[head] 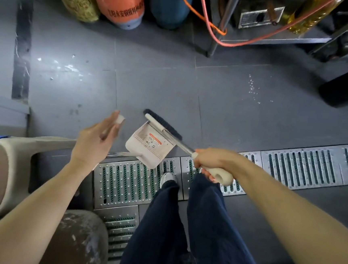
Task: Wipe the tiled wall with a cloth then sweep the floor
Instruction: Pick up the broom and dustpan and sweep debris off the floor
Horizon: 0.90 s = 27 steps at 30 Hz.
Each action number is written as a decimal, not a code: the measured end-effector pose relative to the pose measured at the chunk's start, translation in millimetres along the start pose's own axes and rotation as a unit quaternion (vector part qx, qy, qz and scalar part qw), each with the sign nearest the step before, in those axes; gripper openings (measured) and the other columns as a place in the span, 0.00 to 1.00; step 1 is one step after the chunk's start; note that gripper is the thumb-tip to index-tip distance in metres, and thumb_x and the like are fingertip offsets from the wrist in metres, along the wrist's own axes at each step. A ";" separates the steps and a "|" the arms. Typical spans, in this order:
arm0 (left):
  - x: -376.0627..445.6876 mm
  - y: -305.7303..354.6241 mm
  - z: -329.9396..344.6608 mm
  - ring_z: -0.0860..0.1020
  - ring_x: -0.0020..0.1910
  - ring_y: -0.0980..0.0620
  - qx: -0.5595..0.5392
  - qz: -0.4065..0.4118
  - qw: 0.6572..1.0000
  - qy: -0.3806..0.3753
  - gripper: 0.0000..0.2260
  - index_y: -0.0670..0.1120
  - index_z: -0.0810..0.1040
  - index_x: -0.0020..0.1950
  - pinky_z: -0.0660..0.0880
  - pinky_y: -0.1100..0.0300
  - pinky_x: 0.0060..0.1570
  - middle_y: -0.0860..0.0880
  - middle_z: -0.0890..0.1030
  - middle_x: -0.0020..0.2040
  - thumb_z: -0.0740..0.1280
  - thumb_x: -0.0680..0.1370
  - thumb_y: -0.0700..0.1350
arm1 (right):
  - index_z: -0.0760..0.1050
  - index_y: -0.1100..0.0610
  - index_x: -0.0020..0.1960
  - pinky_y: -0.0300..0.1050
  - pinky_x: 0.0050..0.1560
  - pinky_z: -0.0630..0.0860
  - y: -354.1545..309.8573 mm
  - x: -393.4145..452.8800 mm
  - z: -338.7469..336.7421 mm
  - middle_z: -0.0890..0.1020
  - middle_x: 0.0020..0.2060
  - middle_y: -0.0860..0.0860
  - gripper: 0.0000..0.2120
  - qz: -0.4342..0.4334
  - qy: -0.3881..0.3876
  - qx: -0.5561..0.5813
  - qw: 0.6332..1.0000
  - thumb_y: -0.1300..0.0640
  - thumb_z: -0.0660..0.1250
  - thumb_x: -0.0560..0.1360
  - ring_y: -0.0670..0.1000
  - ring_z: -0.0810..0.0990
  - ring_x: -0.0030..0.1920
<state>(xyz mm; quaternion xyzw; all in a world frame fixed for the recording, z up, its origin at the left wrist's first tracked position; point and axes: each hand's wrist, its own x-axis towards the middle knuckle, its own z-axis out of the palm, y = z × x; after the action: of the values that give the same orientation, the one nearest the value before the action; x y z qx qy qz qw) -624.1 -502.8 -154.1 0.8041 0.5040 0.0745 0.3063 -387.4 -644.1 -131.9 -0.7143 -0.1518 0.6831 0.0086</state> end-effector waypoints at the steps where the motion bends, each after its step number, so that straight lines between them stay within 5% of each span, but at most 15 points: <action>1: 1.5 -0.8 0.1 0.79 0.49 0.38 0.003 0.006 1.000 0.003 0.19 0.52 0.68 0.71 0.72 0.49 0.48 0.36 0.81 0.50 0.59 0.80 0.50 | 0.69 0.62 0.62 0.38 0.19 0.65 -1.4 -5.4 -4.3 0.70 0.24 0.53 0.15 0.004 -0.014 0.021 1.000 0.63 0.58 0.76 0.49 0.67 0.22; 6: 7.1 -2.5 -5.9 0.79 0.41 0.39 0.008 0.033 0.999 0.014 0.18 0.49 0.70 0.70 0.71 0.50 0.43 0.37 0.80 0.38 0.59 0.80 0.50 | 0.67 0.63 0.67 0.32 0.16 0.65 -5.7 -39.2 -38.9 0.70 0.23 0.53 0.20 -0.010 -0.021 0.150 0.988 0.66 0.60 0.76 0.45 0.67 0.18; 10: 17.6 18.0 1.3 0.77 0.33 0.43 0.008 0.031 0.999 0.012 0.19 0.49 0.69 0.70 0.71 0.53 0.40 0.46 0.71 0.29 0.57 0.80 0.51 | 0.67 0.60 0.68 0.32 0.16 0.65 2.4 -46.5 -56.0 0.70 0.23 0.52 0.20 -0.024 0.011 0.198 0.980 0.66 0.60 0.76 0.45 0.67 0.18; 15: 57.5 58.6 22.5 0.78 0.33 0.41 -0.015 0.049 0.999 0.001 0.18 0.52 0.70 0.69 0.72 0.53 0.39 0.37 0.81 0.41 0.58 0.80 0.51 | 0.66 0.59 0.70 0.31 0.16 0.65 12.9 -41.1 -97.7 0.68 0.23 0.52 0.22 -0.022 0.062 0.275 0.959 0.66 0.59 0.76 0.44 0.66 0.16; 18: 91.2 91.0 40.1 0.72 0.24 0.42 -0.052 0.057 0.997 -0.006 0.16 0.56 0.72 0.68 0.74 0.53 0.32 0.39 0.78 0.37 0.59 0.79 0.53 | 0.66 0.60 0.70 0.31 0.16 0.65 27.0 -35.3 -137.3 0.68 0.24 0.53 0.22 -0.025 0.095 0.319 0.943 0.66 0.59 0.76 0.44 0.66 0.16; 22: 139.8 149.5 65.3 0.69 0.31 0.45 -0.057 0.097 0.994 -0.007 0.16 0.49 0.74 0.66 0.66 0.63 0.35 0.45 0.69 0.27 0.62 0.79 0.48 | 0.69 0.60 0.67 0.32 0.17 0.66 48.5 -25.9 -202.3 0.70 0.22 0.52 0.19 -0.021 0.146 0.341 0.929 0.66 0.60 0.76 0.44 0.67 0.16; 24: 162.1 184.0 79.8 0.72 0.35 0.44 -0.051 0.116 0.992 -0.026 0.16 0.49 0.73 0.67 0.64 0.65 0.38 0.45 0.75 0.30 0.62 0.79 0.49 | 0.70 0.61 0.65 0.32 0.17 0.66 59.5 -21.0 -239.1 0.69 0.25 0.53 0.18 -0.019 0.169 0.344 0.923 0.66 0.60 0.76 0.45 0.67 0.16; 27: 197.1 233.5 103.8 0.77 0.45 0.44 -0.068 0.095 0.992 -0.053 0.16 0.54 0.72 0.67 0.70 0.60 0.46 0.39 0.81 0.49 0.62 0.79 0.50 | 0.72 0.61 0.56 0.32 0.17 0.66 73.3 -16.7 -298.4 0.70 0.26 0.54 0.10 -0.022 0.197 0.345 0.917 0.65 0.60 0.76 0.46 0.67 0.18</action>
<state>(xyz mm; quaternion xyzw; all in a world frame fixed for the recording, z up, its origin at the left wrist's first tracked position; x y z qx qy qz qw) -306.3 -448.5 -141.9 0.8285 0.4021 0.0951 0.3781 -80.8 -659.6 -111.9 -0.7836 0.0827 0.5383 0.2990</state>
